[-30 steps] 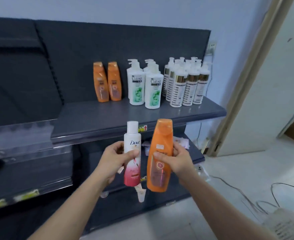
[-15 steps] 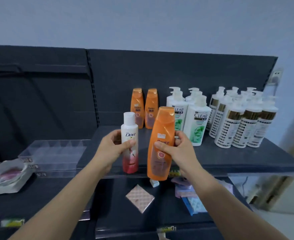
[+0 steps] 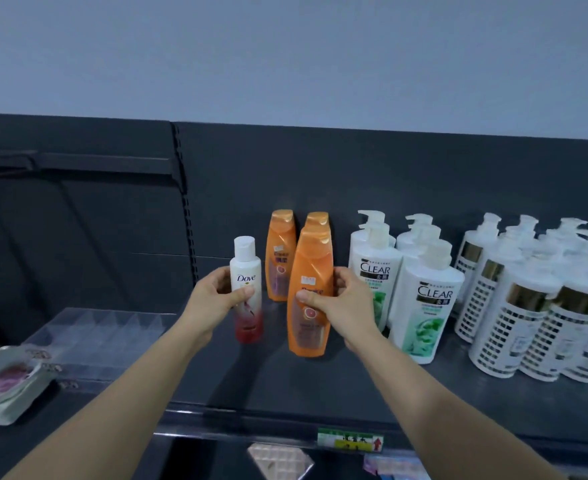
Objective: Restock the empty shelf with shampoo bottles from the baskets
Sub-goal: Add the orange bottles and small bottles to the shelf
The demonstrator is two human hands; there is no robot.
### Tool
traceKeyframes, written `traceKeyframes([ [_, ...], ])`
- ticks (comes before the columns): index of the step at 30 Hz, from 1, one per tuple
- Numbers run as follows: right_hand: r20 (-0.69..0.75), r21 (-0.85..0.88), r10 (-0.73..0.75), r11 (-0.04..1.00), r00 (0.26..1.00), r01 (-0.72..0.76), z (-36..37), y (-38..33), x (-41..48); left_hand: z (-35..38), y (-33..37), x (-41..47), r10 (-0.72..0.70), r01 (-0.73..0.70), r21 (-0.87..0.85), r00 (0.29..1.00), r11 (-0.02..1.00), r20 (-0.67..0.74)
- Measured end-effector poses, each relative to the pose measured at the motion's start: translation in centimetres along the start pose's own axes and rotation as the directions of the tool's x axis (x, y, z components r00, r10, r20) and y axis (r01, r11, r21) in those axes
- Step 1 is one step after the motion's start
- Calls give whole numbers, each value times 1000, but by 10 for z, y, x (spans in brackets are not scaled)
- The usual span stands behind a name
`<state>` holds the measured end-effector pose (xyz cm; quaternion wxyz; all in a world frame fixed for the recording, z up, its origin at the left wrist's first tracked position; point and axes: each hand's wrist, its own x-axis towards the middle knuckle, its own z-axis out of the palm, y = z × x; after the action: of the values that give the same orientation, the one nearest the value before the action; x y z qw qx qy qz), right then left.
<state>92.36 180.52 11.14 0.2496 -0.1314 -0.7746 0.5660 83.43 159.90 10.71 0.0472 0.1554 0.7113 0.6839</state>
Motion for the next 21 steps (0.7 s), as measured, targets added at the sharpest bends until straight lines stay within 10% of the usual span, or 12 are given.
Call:
traceKeyframes([
  [21,-144,-127,75,988,987,-93,31,48,80,-13,-40,120,3,-18,185,996,983,84],
])
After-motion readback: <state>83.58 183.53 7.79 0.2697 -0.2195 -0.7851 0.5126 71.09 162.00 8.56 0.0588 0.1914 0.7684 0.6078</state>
